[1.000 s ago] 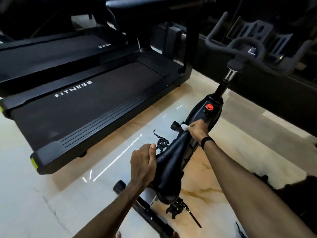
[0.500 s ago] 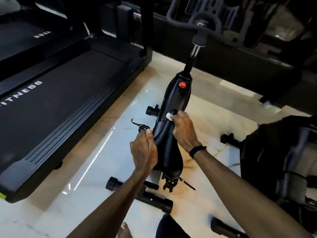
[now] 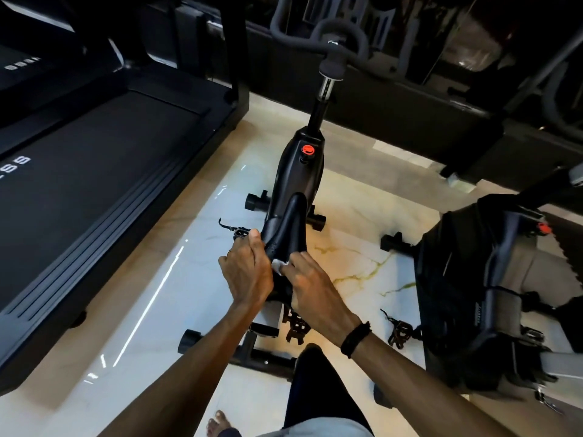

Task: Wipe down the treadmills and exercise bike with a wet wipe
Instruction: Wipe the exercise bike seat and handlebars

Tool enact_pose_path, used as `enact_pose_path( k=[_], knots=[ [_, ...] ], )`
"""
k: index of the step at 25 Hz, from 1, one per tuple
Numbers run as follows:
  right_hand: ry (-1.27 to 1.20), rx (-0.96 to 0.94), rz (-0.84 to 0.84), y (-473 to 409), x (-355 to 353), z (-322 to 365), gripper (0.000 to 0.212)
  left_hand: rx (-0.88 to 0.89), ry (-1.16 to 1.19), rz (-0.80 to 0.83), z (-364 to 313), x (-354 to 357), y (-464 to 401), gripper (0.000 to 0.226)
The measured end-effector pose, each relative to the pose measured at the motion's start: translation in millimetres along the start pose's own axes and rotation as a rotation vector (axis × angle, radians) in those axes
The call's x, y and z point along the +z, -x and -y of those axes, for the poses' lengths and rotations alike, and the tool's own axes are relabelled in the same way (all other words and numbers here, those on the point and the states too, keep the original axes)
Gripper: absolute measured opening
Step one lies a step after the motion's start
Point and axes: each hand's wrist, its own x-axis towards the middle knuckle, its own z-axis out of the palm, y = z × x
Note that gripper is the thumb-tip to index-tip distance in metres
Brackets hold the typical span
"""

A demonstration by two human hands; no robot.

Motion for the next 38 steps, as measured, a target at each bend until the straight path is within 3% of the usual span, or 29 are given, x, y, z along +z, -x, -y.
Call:
enact_pose_path(
  k=[3, 8, 9, 10, 14, 16, 20, 23, 31, 38],
  knots=[
    [-0.054, -0.074, 0.069, 12, -9, 2, 0.045, -0.005, 0.017, 0.007, 0, -1, 0, 0.076],
    [-0.37, -0.034, 0.571, 3, -47, -23, 0.016, -0.025, 0.008, -0.008, -1, 1, -2, 0.079],
    [-0.4, 0.011, 0.582, -8, -57, -34, 0.014, -0.022, 0.011, -0.01, 0, 1, -1, 0.078],
    [-0.416, 0.054, 0.506, -24, -65, -45, 0.013, -0.021, 0.01, -0.016, -1, 1, -2, 0.078],
    [-0.382, 0.287, -0.083, -105, -74, -87, 0.012, -0.018, -0.026, -0.03, -3, 1, -2, 0.078],
    [-0.309, 0.377, -0.175, -139, -60, -104, 0.019, -0.016, -0.041, -0.035, -4, 1, -2, 0.077],
    [-0.162, 0.332, -0.124, -151, -4, -107, 0.034, -0.03, -0.052, -0.031, -3, 2, 0, 0.072],
    [-0.11, 0.279, -0.204, -136, 8, -102, 0.044, -0.032, -0.062, -0.031, -4, 3, 1, 0.067],
    [-0.212, 0.13, -0.233, -27, 17, -66, 0.044, -0.009, -0.102, -0.017, -4, 7, 1, 0.065],
    [-0.334, 0.007, -0.03, 21, -2, -46, 0.042, 0.003, -0.122, -0.011, -1, 7, -3, 0.065]
  ],
)
